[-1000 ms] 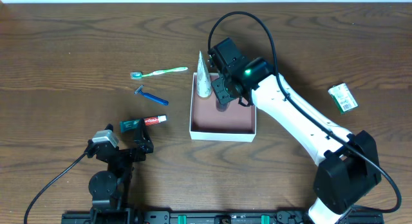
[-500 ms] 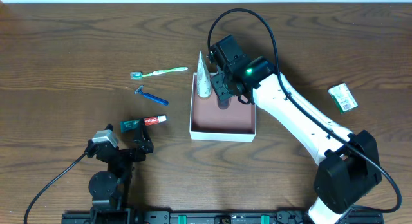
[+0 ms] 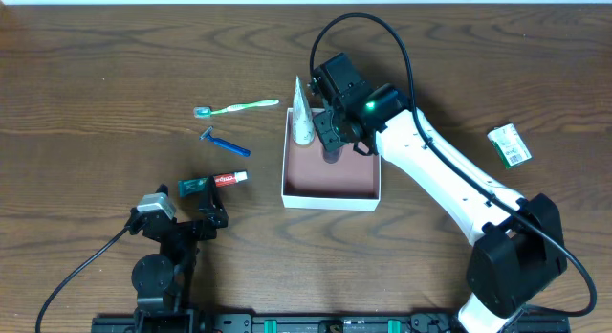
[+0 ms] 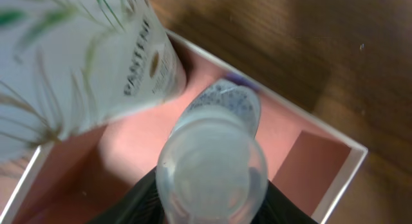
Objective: Pack container
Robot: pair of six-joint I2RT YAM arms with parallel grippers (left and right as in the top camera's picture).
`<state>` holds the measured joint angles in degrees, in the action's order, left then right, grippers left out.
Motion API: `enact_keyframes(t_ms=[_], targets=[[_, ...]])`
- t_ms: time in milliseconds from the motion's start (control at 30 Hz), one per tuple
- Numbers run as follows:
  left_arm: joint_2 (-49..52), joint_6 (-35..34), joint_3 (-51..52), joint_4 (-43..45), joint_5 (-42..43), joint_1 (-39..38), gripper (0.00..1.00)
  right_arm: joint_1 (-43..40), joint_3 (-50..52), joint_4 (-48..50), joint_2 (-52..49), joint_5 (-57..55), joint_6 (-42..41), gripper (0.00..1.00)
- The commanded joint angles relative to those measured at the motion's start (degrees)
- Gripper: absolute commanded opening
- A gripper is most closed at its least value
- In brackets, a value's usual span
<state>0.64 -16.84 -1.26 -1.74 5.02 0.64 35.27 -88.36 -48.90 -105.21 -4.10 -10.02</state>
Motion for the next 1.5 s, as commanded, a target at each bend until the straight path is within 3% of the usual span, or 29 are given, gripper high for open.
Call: enact_keyframes(t_ms=[0, 333, 433, 700, 867, 1233, 1467], targets=[[0.0, 0.3, 1.0, -1.9, 1.0, 0.3, 0.98, -0.4, -1.3, -1.5, 3.0, 3.0, -0.7, 0.45], [0.0, 0.3, 1.0, -1.9, 1.0, 0.3, 0.98, -0.4, -4.9, -10.0, 10.8, 5.9, -3.1, 0.48], [0.0, 0.3, 1.0, -1.9, 1.0, 0.3, 0.98, -1.3, -4.9, -11.5, 12.3, 4.1, -5.3, 0.43], [0.0, 0.3, 1.0, -1.9, 1.0, 0.3, 0.98, -4.4, -2.7, -12.1, 9.6, 1.4, -8.8, 0.10], [0.0, 0.3, 1.0, -1.9, 1.0, 0.3, 0.98, -5.3, 0.0, -10.1, 6.3, 1.1, -10.5, 0.01], [0.0, 0.3, 1.0, -1.9, 1.0, 0.3, 0.98, -6.5, 7.9, -0.1, 3.9, 1.2, -17.2, 0.01], [0.0, 0.3, 1.0, -1.9, 1.0, 0.3, 0.98, -8.4, 15.5, 11.8, 3.9, 6.0, -21.6, 0.01]])
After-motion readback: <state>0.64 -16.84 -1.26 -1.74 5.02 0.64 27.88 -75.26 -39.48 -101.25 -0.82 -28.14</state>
